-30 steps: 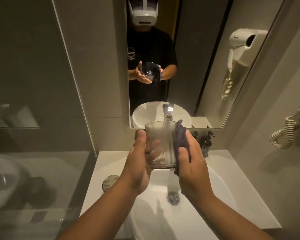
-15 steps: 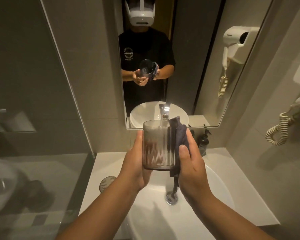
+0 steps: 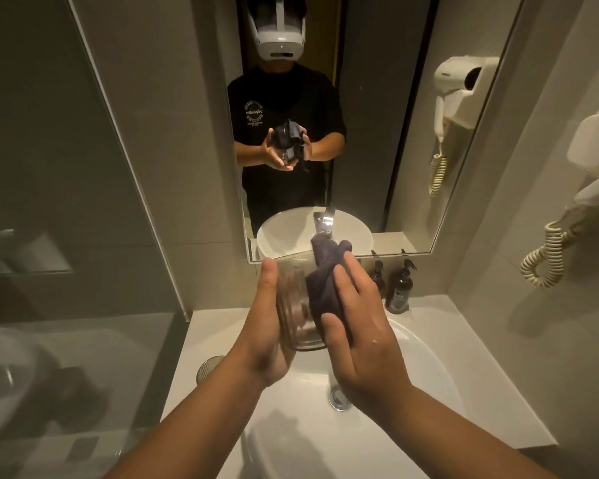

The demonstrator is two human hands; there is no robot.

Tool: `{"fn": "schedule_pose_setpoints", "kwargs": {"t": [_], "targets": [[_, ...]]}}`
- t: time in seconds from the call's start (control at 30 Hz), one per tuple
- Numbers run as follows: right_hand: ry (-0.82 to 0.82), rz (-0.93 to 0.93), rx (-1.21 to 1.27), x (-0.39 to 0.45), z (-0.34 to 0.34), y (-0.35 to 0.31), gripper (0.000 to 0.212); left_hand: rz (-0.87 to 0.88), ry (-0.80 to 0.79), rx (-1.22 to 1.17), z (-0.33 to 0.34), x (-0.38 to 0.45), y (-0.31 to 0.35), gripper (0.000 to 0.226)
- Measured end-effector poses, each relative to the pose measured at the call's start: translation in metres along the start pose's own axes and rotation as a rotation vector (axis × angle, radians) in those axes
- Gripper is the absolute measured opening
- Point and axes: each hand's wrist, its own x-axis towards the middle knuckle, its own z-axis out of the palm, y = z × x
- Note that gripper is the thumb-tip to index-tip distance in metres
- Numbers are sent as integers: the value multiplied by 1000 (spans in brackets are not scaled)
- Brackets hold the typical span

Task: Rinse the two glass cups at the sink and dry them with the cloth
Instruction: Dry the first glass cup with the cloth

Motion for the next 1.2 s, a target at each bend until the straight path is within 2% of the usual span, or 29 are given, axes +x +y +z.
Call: {"fn": "schedule_pose_setpoints", "kwargs": {"t": [0.07, 0.17, 0.3, 0.4, 0.5, 0.57, 0.6, 0.7, 0.77, 0.83, 0.93, 1.0, 1.03, 1.13, 1.2], "targets": [[-32, -5, 77, 1, -3, 2, 50, -32, -31, -102, -3, -1, -1, 89], [-106, 215, 329, 10, -9, 6, 45, -91, -149, -253, -5, -3, -1, 96], [-41, 327, 397, 14, -12, 6, 44, -101, -185, -182, 4, 0, 6, 96], [43, 339, 351, 14, -13, 7, 47, -18, 3, 9, 11, 3, 10, 81], [56, 340, 248, 16, -15, 12, 50, 181, 389, 264, 7, 13, 4, 46], [45, 323, 194, 17, -16, 14, 51, 244, 480, 338, 7, 12, 2, 42], [37, 313, 174, 17, -17, 15, 50, 221, 437, 298, 9, 9, 1, 48], [34, 318, 162, 18, -18, 16, 48, 75, 165, 168, 16, -3, 1, 79], [45, 322, 169, 19, -18, 16, 48, 51, 86, 149, 19, -5, 4, 85], [51, 324, 184, 18, -16, 17, 47, 66, 105, 167, 18, -1, 5, 80], [75, 319, 149, 14, -15, 19, 50, 169, 318, 331, 14, 8, 1, 55], [82, 286, 100, 12, -13, 20, 52, 219, 395, 418, 10, 12, -4, 49], [87, 260, 70, 12, -13, 20, 52, 205, 363, 425, 9, 12, -5, 52], [103, 156, -31, 10, -13, 21, 51, 55, 132, 320, 8, 8, 0, 69], [92, 86, -81, 9, -13, 23, 48, 17, 50, 272, 8, 8, -1, 76]]}}
